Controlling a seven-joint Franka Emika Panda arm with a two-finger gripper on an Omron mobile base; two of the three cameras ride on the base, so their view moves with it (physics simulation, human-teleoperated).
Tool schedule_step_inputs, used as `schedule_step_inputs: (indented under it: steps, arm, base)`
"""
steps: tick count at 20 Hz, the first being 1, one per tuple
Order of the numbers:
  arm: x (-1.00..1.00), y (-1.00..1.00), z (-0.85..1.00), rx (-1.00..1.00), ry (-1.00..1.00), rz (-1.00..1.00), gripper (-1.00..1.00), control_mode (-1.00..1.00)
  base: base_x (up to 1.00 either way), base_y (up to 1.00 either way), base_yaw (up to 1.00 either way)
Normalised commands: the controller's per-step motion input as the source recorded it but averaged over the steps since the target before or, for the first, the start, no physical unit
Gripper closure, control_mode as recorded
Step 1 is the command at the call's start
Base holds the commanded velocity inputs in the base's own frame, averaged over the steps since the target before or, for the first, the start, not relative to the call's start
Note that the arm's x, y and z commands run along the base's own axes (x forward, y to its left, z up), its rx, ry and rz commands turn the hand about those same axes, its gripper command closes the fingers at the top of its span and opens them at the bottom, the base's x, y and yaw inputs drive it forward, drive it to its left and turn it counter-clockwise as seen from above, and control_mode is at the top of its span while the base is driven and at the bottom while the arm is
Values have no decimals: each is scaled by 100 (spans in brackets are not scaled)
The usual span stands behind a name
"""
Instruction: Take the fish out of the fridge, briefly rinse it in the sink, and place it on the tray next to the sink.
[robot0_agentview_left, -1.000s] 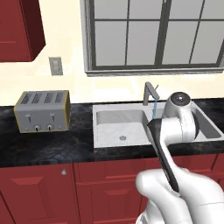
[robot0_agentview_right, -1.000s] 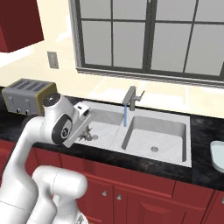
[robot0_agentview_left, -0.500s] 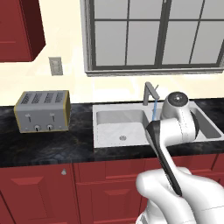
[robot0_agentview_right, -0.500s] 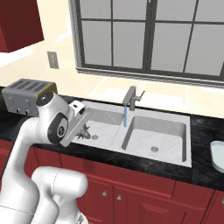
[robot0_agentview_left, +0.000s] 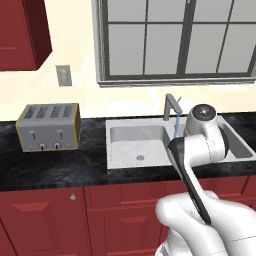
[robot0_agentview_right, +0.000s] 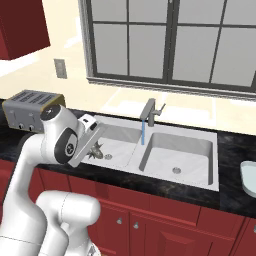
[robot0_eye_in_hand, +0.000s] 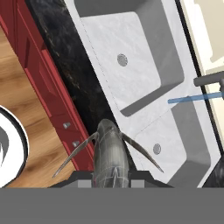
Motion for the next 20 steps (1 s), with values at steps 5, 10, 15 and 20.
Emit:
schedule_step_inputs:
  steps: [5, 10, 15, 20]
  arm:
    - [0, -1, 0, 0, 0, 0, 100, -100]
    - [-9, -48, 38, 11, -11, 0, 100, -100]
    - [0, -22, 11, 5, 0, 0, 100, -100]
    - [-20, -11, -2, 0, 0, 0, 100, 100]
  base:
    - [0, 0, 0]
    - [0, 0, 0]
    - [0, 0, 0]
    - [-38, -27, 0]
